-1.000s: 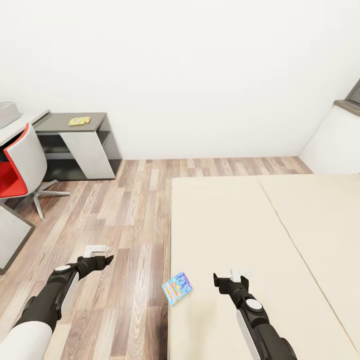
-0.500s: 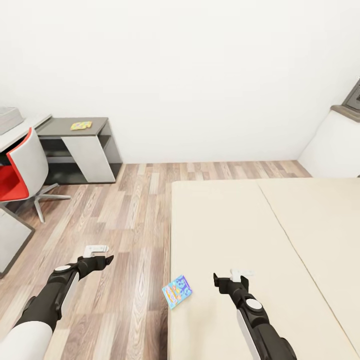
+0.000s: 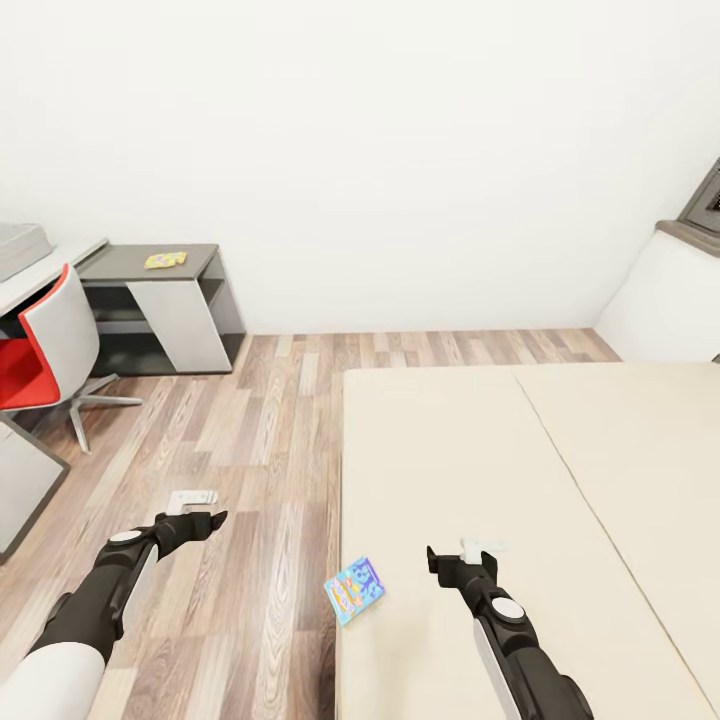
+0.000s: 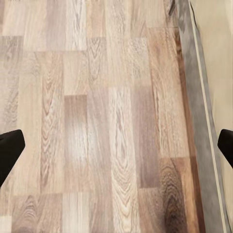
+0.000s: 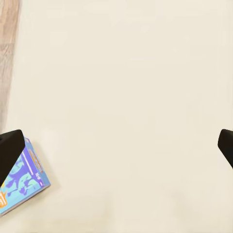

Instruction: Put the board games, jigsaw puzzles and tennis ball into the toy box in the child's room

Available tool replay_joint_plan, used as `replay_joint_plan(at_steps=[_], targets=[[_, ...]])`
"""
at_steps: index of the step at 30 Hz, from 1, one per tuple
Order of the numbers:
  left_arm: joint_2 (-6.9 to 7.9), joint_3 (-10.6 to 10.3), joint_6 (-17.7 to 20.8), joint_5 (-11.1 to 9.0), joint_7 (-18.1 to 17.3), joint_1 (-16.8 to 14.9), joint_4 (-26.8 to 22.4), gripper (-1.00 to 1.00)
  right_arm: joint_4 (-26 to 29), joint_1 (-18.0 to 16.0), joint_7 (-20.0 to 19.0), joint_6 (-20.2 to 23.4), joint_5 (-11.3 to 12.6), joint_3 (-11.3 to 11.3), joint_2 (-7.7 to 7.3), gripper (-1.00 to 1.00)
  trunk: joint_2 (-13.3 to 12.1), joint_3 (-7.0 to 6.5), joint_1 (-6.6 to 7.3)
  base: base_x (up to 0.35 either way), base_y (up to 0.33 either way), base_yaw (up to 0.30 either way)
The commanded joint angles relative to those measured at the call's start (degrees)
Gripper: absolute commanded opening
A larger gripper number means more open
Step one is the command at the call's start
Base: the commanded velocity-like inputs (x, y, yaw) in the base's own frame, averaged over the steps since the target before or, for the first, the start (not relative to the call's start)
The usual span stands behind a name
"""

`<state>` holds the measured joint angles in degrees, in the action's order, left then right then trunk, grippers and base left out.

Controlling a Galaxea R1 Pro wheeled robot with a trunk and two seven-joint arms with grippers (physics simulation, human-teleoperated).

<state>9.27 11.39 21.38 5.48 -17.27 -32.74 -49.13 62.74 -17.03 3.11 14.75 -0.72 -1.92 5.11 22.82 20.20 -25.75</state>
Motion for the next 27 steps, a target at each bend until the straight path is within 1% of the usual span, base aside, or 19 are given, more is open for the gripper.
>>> replay_joint_plan(at_steps=[1, 27], targets=[[-0.04, 0.21, 0.24, 0.58, -0.51, -0.04, -0.09, 1.0, 0.1, -0.03, 0.32, 0.37, -0.07, -0.13, -0.01, 1.0, 0.1, 0.0, -0.04, 0.0, 0.0, 0.0], [-0.04, 0.21, 0.24, 0.58, -0.49, -0.04, -0.09, 1.0, 0.1, -0.03, 0.32, 0.37, -0.28, -0.19, 0.07, 1.0, 0.1, -2.48, -0.04, 0.0, 0.0, 0.0]])
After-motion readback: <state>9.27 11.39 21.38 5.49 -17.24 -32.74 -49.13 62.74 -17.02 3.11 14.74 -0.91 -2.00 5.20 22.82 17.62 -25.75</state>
